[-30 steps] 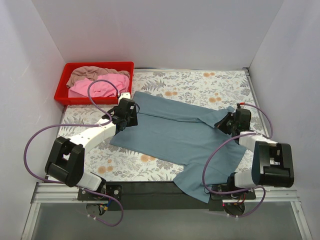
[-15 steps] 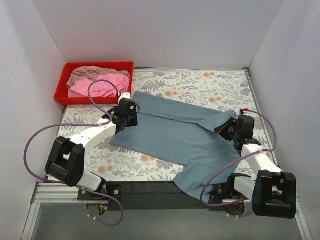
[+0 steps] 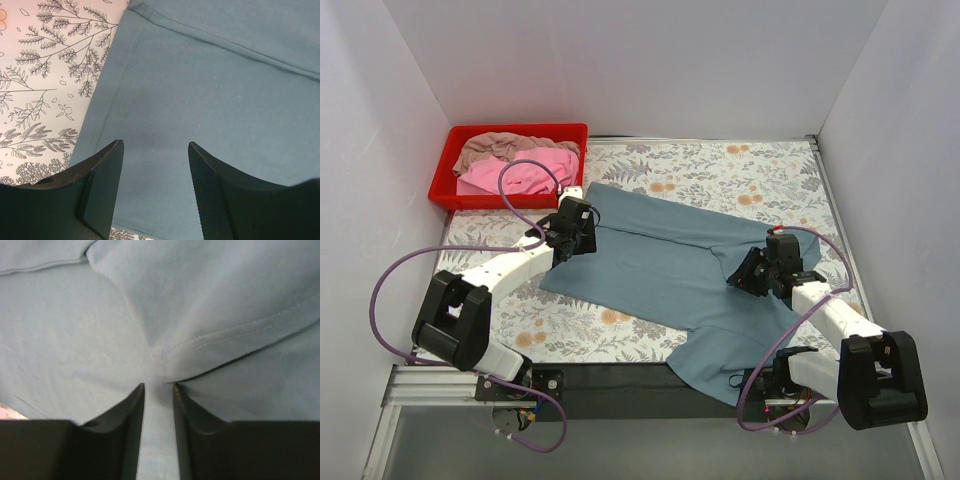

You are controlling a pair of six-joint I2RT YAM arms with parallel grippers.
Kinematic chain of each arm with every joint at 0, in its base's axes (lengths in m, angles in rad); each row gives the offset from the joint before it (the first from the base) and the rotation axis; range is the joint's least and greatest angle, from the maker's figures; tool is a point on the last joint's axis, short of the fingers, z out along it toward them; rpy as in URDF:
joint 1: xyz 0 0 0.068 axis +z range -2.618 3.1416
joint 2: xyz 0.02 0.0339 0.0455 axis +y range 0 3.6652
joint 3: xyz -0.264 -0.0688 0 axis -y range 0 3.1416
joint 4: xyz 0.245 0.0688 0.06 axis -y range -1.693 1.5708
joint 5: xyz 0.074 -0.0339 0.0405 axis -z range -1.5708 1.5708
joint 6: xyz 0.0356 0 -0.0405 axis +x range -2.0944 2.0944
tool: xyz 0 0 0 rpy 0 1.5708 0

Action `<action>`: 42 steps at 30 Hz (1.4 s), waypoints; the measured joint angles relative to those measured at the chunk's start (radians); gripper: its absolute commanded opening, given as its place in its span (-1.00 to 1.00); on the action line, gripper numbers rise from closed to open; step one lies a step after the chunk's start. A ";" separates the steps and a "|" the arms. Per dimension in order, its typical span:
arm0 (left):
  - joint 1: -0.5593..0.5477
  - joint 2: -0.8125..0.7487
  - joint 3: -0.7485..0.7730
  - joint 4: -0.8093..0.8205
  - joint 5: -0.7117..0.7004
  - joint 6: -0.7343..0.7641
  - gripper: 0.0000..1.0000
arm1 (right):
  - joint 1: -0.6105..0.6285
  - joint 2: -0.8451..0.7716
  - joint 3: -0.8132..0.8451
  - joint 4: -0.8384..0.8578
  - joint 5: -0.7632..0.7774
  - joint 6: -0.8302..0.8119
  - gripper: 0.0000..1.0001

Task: Fold and stack the t-shirts
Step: Fold the tshirt

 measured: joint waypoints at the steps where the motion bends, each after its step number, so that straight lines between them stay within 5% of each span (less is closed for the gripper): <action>1: 0.000 0.001 0.000 0.000 0.000 0.000 0.06 | 0.003 0.005 0.019 -0.031 0.006 -0.016 -0.21; 10: 0.000 0.013 0.006 -0.004 0.008 0.000 0.06 | -0.037 -0.083 0.210 -0.168 0.195 -0.229 -0.09; 15: 0.000 0.013 0.008 -0.004 0.011 0.000 0.06 | -0.290 -0.122 0.177 -0.099 0.173 -0.274 0.34; 20: 0.000 0.013 0.009 -0.004 0.016 0.000 0.06 | -0.463 -0.106 0.055 0.054 0.031 -0.278 0.46; 35: 0.000 0.014 0.011 -0.005 0.029 0.001 0.06 | -0.533 0.116 0.023 0.349 -0.216 -0.322 0.41; 42: 0.000 0.016 0.012 -0.005 0.034 0.001 0.06 | -0.534 0.126 0.016 0.372 -0.312 -0.328 0.08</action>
